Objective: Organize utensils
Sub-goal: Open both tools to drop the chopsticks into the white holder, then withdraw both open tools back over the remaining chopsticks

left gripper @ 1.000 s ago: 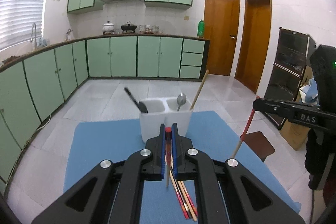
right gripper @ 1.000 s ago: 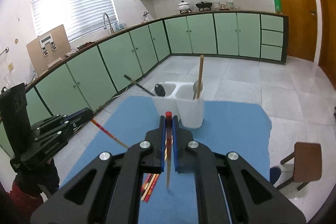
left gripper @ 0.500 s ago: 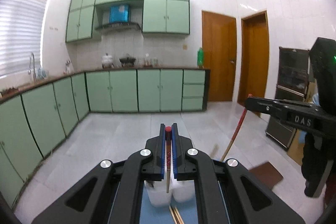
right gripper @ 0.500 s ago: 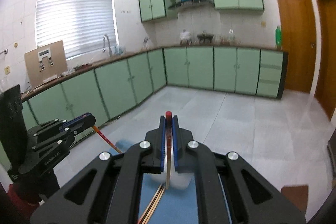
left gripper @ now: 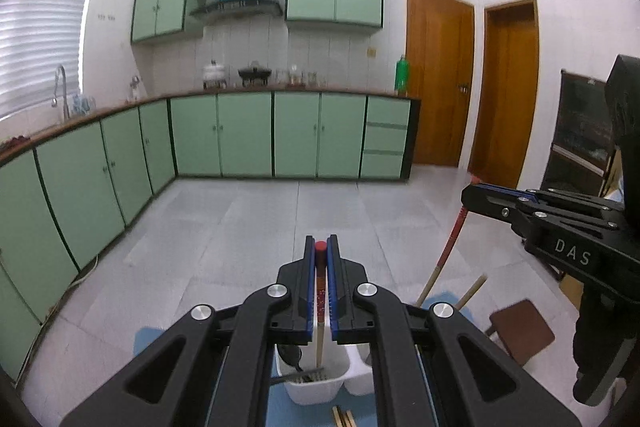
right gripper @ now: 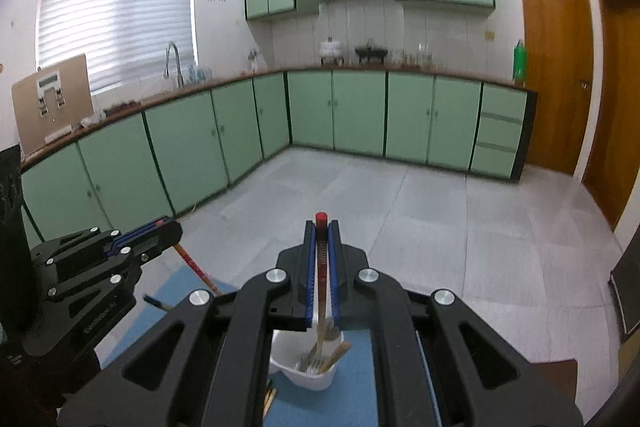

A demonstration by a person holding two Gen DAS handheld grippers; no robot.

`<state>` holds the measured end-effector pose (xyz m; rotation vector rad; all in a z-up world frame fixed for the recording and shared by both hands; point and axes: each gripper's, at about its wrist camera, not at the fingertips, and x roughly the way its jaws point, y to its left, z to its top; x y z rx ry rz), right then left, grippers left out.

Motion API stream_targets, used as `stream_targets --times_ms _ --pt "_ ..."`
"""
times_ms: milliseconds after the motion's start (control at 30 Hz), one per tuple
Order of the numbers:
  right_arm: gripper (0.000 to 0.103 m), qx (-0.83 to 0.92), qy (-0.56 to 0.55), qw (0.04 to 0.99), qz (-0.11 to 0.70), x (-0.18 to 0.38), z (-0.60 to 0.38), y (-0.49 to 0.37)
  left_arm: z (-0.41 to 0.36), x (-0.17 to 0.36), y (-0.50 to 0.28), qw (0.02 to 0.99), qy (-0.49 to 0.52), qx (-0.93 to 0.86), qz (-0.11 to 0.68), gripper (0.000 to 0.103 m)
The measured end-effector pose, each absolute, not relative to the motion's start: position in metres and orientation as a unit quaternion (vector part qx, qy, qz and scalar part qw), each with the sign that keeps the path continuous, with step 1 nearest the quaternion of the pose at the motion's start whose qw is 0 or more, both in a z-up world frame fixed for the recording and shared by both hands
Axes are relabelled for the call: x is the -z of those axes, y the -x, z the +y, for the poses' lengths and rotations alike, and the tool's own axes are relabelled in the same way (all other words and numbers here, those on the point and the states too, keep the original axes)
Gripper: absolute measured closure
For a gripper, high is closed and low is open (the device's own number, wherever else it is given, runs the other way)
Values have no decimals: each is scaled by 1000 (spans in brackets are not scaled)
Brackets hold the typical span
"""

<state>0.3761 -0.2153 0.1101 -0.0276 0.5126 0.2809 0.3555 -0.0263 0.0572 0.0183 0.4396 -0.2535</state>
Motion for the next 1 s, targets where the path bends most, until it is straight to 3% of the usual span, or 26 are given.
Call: stream_targets --times_ms 100,367,567,767,1000 --pt "94 -135 11 957 256 -104 -216 -374 -24 -49 -355 966 -8 126 226 91" --pt "48 -111 -7 970 216 -116 -237 -332 -15 -63 -323 970 -12 131 207 67" --pt "29 -101 -19 972 212 -103 -256 -284 -5 -62 -270 972 -10 132 193 48" --pt "17 -94 -8 968 231 -55 -256 -223 7 -17 -219 965 3 127 231 40" --pt "16 -84 -3 948 307 31 -240 -176 20 64 -192 942 13 95 322 39"
